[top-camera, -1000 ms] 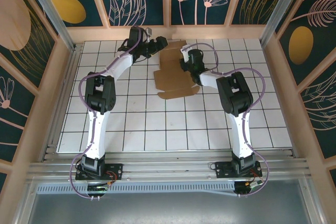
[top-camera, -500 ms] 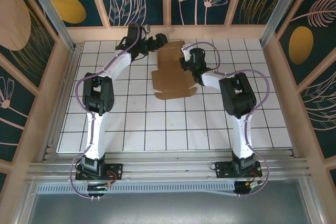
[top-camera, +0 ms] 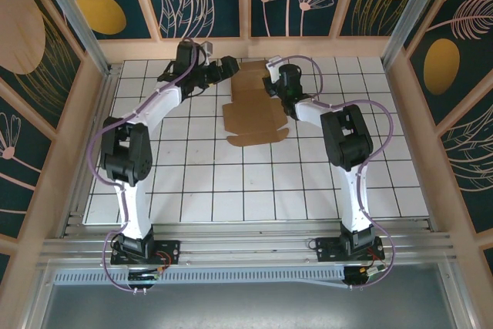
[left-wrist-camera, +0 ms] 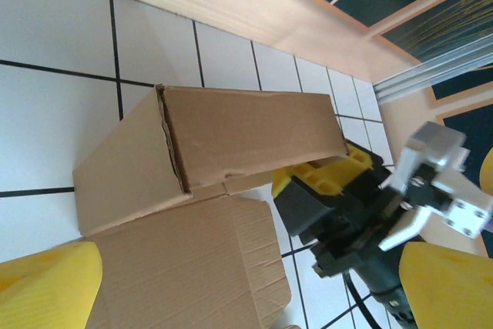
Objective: Fold the paper box
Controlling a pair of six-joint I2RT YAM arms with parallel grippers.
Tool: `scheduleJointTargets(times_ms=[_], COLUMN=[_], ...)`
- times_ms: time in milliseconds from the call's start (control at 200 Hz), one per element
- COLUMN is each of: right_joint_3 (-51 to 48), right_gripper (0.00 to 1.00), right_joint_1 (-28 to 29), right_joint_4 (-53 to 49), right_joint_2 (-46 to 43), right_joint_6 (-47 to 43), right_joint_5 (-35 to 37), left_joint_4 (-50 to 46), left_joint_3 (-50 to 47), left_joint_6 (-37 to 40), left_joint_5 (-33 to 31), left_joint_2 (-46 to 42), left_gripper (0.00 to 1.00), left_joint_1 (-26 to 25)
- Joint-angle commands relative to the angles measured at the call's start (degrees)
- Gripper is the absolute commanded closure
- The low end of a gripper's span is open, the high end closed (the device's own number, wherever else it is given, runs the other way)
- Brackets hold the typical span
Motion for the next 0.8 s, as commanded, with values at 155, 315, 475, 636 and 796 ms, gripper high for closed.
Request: scheduleJointTargets(times_ms=[155, 315, 475, 636, 796], right_joint_3=[1.4, 3.9, 4.4, -4.0, -6.4], right_gripper=[0.92, 1.0, 1.0, 1.0, 1.0], right_joint_1=[-0.1, -0.2, 1.9, 3.8, 8.5], right_joint_4=[-1.3, -12.0, -25.0, -23.8, -30.5], right_joint_2=[0.6, -2.7, -9.7, -17.0, -22.3], right_joint_6=[-4.1, -14.5, -39.8, -71.1, -85.1], right_joint_5=[-1.4, -3.7, 8.3, 25.0, 28.1], left_joint_4=[5.9, 5.7, 5.1, 9.5, 18.6], left_joint_3=[-7.6, -10.3, -16.1, -26.7, -40.1], left_joint_6=[1.2, 1.0, 3.3, 3.7, -0.2], left_joint_5=[-4.3, -3.3, -5.0, -10.9, -15.7], left_joint_2=[-6.8, -10.1, -19.7, -31.7, -42.5], left_gripper=[0.01, 0.01, 0.01, 0.01, 0.01], left_joint_1=[0.1, 0.0, 0.0, 0.0, 0.0])
